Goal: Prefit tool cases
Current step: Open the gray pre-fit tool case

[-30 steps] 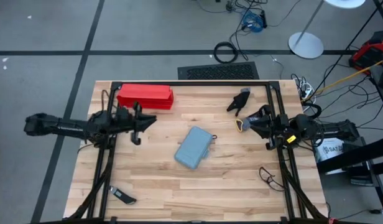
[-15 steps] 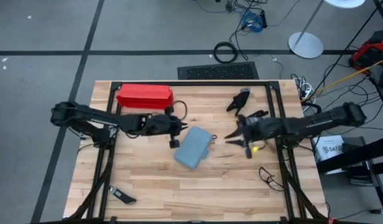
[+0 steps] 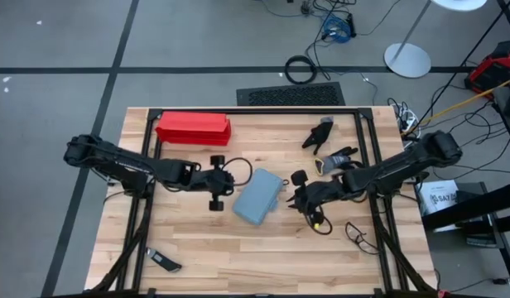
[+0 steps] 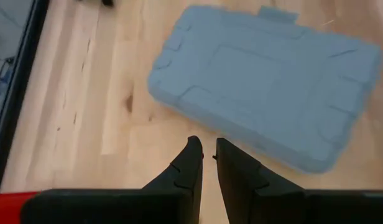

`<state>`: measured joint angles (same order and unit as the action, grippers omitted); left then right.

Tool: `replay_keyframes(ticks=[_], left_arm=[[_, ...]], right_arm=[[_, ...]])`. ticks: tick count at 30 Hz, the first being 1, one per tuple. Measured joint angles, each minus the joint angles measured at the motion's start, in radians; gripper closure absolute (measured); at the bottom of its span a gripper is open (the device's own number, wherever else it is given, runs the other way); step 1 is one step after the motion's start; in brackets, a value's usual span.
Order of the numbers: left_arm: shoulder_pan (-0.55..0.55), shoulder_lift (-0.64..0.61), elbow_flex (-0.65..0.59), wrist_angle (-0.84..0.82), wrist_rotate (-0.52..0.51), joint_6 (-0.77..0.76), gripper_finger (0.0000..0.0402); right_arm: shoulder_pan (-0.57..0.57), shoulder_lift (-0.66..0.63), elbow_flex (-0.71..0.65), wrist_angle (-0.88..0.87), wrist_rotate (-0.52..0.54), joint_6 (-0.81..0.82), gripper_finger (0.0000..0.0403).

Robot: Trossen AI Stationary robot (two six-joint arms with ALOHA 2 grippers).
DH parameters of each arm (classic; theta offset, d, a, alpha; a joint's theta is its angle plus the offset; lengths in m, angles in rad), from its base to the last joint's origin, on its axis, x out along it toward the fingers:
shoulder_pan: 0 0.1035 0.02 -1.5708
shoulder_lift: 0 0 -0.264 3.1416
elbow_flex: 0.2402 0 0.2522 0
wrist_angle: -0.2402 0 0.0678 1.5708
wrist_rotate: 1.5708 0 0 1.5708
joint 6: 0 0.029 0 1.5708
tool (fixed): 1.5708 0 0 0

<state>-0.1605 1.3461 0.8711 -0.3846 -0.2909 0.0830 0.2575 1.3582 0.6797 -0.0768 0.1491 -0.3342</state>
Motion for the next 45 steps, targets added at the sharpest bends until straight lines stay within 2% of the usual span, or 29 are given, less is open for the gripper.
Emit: replay_keyframes(ticks=[4,8,12,23,31,37,45], left_arm=[[-0.026,0.002,0.000,-0.054,-0.054,-0.042,0.0349],[-0.032,0.001,0.000,-0.168,-0.165,-0.107,0.0349],[-0.032,0.001,0.000,-0.267,-0.197,-0.171,0.0349],[-0.032,0.001,0.000,-0.297,-0.204,-0.207,0.0349],[-0.032,0.001,0.000,-0.274,-0.204,-0.208,0.0349],[-0.032,0.001,0.000,-0.261,-0.204,-0.207,0.0349],[-0.032,0.001,0.000,-0.248,-0.204,-0.209,0.0349]], right_arm=[[0.000,0.042,0.035,0.009,0.066,0.046,0.0330],[0.014,0.098,0.048,0.053,0.089,-0.044,0.0330],[0.047,0.171,0.048,0.082,0.148,-0.121,0.0330],[0.113,0.313,0.048,0.202,0.295,-0.157,0.0330],[0.124,0.409,0.048,0.262,0.465,-0.196,0.0330],[0.124,0.424,0.047,0.283,0.485,-0.205,0.0334],[0.125,0.424,0.047,0.304,0.473,-0.218,0.0394]])
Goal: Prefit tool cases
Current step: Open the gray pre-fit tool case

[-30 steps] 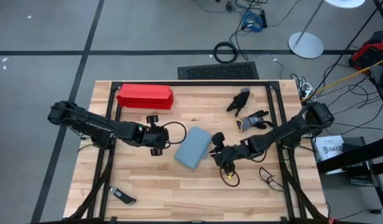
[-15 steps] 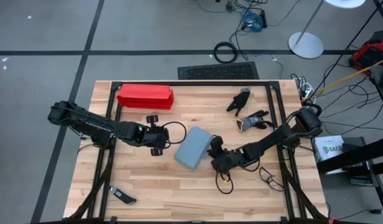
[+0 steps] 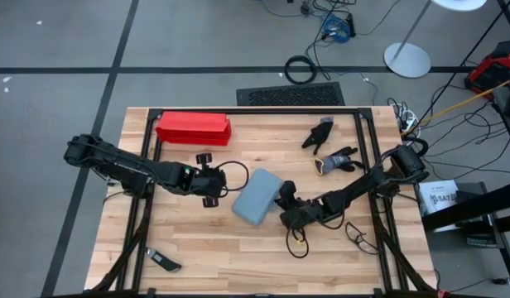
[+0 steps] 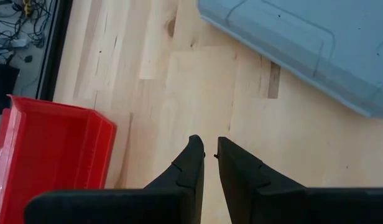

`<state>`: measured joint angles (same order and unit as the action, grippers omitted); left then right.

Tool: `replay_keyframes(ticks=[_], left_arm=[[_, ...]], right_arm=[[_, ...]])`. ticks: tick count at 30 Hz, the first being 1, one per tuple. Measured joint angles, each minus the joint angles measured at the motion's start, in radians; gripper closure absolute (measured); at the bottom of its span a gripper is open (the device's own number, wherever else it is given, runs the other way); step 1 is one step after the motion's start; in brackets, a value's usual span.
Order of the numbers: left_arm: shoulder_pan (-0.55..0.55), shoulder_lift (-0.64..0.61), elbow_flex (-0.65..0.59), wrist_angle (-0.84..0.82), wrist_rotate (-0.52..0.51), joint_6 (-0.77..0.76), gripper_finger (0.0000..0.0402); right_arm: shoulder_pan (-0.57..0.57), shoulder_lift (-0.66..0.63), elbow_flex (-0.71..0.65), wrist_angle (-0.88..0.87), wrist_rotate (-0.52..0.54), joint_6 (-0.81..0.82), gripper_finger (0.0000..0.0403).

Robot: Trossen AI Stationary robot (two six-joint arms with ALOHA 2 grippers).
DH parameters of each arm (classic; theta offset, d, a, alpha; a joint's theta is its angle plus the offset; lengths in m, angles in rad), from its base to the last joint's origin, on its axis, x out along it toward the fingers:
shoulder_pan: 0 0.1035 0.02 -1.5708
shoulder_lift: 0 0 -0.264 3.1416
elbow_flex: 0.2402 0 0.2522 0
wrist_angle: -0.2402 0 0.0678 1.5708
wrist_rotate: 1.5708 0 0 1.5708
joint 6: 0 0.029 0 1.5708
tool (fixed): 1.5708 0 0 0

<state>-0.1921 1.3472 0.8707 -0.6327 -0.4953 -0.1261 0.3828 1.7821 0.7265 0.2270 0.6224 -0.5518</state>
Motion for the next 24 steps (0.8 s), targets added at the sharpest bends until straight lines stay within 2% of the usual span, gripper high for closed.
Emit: replay_keyframes(ticks=[12,17,24], left_arm=[[0.000,0.000,0.000,0.007,0.000,0.000,0.0349],[0.000,0.000,0.000,0.022,0.000,0.000,0.0349],[-0.004,0.000,0.000,0.056,0.001,0.000,0.0349]], right_arm=[[0.027,-0.001,0.008,0.005,0.009,-0.011,0.0399],[0.044,-0.001,0.056,-0.006,0.017,-0.030,0.0399],[0.049,-0.002,0.154,-0.120,0.038,-0.037,0.0399]])
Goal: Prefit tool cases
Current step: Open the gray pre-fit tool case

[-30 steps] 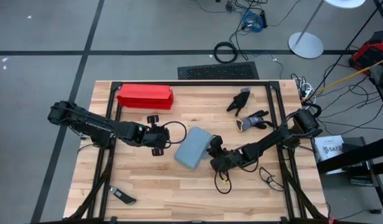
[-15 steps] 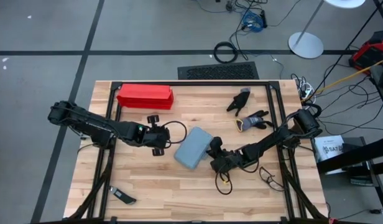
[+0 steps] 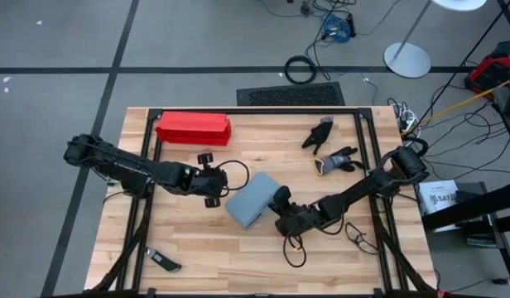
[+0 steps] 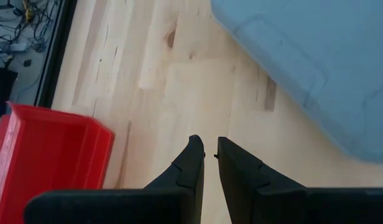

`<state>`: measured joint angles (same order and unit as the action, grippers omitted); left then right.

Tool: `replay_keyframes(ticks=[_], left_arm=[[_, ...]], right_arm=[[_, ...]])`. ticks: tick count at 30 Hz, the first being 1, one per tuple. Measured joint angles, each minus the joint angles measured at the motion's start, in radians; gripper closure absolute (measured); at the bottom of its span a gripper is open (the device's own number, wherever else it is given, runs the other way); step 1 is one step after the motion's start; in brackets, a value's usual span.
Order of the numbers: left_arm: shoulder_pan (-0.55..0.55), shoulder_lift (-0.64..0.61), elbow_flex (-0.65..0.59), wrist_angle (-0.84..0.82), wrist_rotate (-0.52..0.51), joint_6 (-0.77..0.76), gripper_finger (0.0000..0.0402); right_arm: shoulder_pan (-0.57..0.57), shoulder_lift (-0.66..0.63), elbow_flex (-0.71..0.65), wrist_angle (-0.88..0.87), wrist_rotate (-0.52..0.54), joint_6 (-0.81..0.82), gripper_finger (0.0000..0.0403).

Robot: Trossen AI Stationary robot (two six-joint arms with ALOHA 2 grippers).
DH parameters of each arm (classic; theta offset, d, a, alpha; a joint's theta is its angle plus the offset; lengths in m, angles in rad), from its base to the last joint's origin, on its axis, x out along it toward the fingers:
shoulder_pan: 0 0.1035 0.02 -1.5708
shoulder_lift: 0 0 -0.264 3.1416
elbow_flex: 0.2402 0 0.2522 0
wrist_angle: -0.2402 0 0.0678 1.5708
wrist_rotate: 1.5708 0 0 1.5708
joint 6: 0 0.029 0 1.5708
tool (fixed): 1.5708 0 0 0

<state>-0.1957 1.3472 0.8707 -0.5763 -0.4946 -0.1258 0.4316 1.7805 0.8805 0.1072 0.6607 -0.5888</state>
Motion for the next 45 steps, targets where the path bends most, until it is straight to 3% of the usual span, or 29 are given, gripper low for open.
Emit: replay_keyframes(ticks=[4,11,18,32,40,45], left_arm=[[-0.018,-0.005,0.000,0.058,-0.012,0.004,0.0349],[-0.048,-0.045,0.084,0.067,-0.135,-0.052,0.0349],[-0.100,-0.124,0.184,0.078,-0.243,-0.025,0.0349],[-0.177,-0.246,0.198,0.204,-0.250,-0.024,0.0349],[-0.235,-0.285,0.198,0.330,-0.249,0.008,0.0349],[-0.250,-0.304,0.198,0.378,-0.249,0.035,0.0349]], right_arm=[[-0.012,0.000,0.062,-0.084,0.000,0.024,0.0399],[-0.043,0.000,0.212,-0.335,-0.043,0.115,0.0399],[-0.102,0.000,0.329,-0.462,-0.211,0.218,0.0399],[-0.243,0.000,0.483,-0.580,-0.375,0.287,0.0400],[-0.309,0.000,0.551,-0.671,-0.387,0.301,0.0400],[-0.370,-0.001,0.559,-0.669,-0.495,0.338,0.0400]])
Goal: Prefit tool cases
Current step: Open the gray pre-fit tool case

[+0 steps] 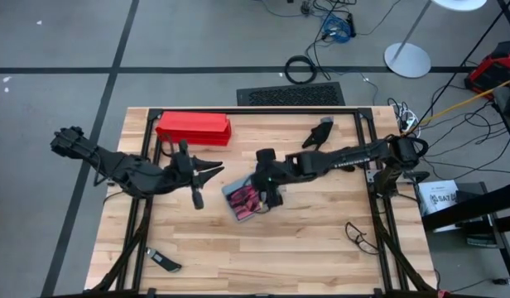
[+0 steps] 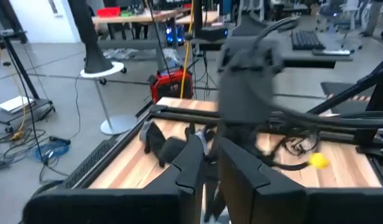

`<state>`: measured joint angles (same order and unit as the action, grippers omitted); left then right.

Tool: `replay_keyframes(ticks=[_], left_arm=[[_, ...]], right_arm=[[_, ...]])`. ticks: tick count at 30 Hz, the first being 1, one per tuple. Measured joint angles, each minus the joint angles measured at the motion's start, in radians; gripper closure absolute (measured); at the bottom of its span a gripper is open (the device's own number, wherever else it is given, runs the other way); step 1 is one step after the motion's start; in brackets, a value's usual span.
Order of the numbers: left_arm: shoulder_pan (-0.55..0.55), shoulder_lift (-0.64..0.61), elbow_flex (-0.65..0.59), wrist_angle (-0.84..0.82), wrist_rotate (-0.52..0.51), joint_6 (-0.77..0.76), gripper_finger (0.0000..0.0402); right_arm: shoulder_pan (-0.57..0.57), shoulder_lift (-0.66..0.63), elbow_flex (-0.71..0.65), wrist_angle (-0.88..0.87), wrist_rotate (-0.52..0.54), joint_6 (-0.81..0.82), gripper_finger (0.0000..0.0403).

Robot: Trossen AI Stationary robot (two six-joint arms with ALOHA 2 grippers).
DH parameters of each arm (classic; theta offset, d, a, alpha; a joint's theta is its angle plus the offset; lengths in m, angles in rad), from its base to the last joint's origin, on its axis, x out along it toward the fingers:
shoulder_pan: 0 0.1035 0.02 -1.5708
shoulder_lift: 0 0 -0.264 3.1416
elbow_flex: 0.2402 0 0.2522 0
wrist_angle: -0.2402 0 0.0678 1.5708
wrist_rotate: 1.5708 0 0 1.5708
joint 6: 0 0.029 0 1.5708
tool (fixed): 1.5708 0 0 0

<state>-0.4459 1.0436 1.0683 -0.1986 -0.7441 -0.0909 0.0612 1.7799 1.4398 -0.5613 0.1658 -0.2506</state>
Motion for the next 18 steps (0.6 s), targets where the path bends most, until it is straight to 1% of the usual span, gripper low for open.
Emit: replay_keyframes(ticks=[6,11,13,18], left_arm=[[-0.004,-0.015,0.000,0.014,0.001,0.021,0.0349],[-0.004,-0.017,0.000,0.035,0.001,0.040,0.0349],[-0.004,-0.018,0.000,0.043,0.001,0.051,0.0349],[-0.008,-0.030,0.000,0.060,0.006,0.080,0.0349]], right_arm=[[-0.085,-0.002,0.002,0.001,-0.036,0.062,0.0400],[-0.161,0.002,0.001,-0.011,-0.169,0.085,0.0401],[-0.188,0.010,0.001,-0.013,-0.201,0.087,0.0401],[-0.230,0.019,-0.003,-0.032,-0.193,0.071,0.0401]])
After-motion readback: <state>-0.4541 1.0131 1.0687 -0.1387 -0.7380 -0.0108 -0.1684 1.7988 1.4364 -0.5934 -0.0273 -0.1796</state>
